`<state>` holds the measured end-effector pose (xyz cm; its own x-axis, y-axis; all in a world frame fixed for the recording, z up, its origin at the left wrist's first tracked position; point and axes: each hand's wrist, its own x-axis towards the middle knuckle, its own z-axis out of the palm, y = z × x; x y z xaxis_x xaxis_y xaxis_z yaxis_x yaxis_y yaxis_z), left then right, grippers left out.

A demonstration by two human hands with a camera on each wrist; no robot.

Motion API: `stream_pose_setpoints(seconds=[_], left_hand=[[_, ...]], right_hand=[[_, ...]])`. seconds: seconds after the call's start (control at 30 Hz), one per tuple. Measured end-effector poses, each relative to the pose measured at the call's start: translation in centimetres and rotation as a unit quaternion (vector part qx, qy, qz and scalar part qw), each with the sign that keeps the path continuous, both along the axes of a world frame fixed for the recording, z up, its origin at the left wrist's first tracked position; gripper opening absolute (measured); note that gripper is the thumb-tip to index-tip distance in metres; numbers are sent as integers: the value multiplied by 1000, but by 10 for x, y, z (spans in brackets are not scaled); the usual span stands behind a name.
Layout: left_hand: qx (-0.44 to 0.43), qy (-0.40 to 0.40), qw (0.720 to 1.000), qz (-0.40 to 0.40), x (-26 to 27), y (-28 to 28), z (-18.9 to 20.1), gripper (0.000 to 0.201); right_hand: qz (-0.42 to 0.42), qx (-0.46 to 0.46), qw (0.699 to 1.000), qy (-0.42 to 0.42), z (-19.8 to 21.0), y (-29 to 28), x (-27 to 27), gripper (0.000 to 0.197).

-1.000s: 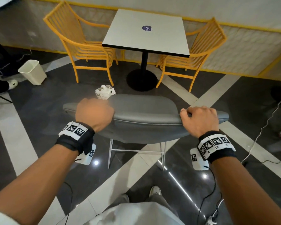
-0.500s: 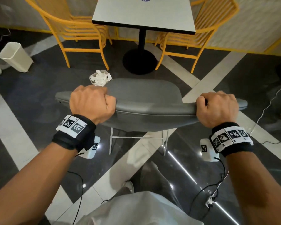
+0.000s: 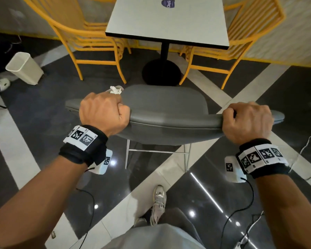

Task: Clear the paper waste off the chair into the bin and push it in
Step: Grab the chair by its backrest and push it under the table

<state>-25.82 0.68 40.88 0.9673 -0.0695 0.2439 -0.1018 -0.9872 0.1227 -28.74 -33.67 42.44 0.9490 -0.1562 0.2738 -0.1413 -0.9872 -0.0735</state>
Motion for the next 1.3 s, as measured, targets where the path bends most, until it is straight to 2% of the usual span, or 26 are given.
stream_pose_setpoints(seconds=[0.47, 0.97, 1.3], left_hand=[[-18, -71, 997, 19, 137, -14, 0, 38], [-19, -63, 998, -12, 269, 5, -4, 42], [-6, -66, 997, -38, 316, 12, 2, 41]], right_hand=[[12, 34, 999, -7, 1, -7, 140, 41], [-9, 4, 1000, 17, -2, 5, 267, 42], [0, -4, 1000, 10, 1, 11, 326, 38]])
